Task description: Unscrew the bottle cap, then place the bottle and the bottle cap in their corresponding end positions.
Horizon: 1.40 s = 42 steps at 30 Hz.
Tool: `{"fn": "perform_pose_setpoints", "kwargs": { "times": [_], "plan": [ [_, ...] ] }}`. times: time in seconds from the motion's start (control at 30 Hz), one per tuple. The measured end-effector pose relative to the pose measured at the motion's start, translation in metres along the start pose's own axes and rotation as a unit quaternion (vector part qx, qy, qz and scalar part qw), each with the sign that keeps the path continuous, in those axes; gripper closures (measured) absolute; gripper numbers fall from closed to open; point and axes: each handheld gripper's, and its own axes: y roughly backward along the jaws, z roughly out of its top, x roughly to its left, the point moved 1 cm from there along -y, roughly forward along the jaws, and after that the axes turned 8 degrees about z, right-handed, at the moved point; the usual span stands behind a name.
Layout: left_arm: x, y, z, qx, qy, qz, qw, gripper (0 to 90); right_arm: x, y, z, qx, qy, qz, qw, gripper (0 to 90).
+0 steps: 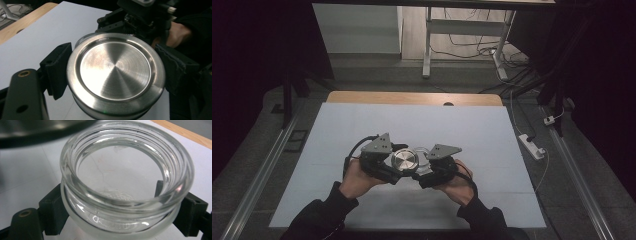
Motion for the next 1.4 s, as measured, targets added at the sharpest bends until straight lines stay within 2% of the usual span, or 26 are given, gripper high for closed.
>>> {"fn": "perform_pose_setpoints", "kwargs": {
  "times": [0.5, 0.73, 1.17, 1.4],
  "plan": [
    [-0.012, 0.015, -0.015, -0.005, 0.009, 0.0, 0.9999, 19.9, -0.008, 0.003, 0.001, -0.004, -0.008, -0.008, 0.9999, 15.2],
    [-0.023, 0.016, -0.022, -0.005, 0.003, -0.007, 1.0, 19.9, -0.012, 0.005, 0.004, -0.007, -0.01, -0.011, 0.9999, 15.3],
    [-0.036, 0.004, -0.037, -0.001, -0.002, -0.02, 0.9998, 20.0, -0.025, 0.0, 0.01, -0.009, -0.012, -0.024, 0.9996, 15.3],
    [-0.042, -0.005, -0.043, 0.006, -0.008, -0.02, 0.9997, 20.0, -0.033, -0.003, 0.013, -0.011, -0.015, -0.03, 0.9994, 15.2]
  ]
}}
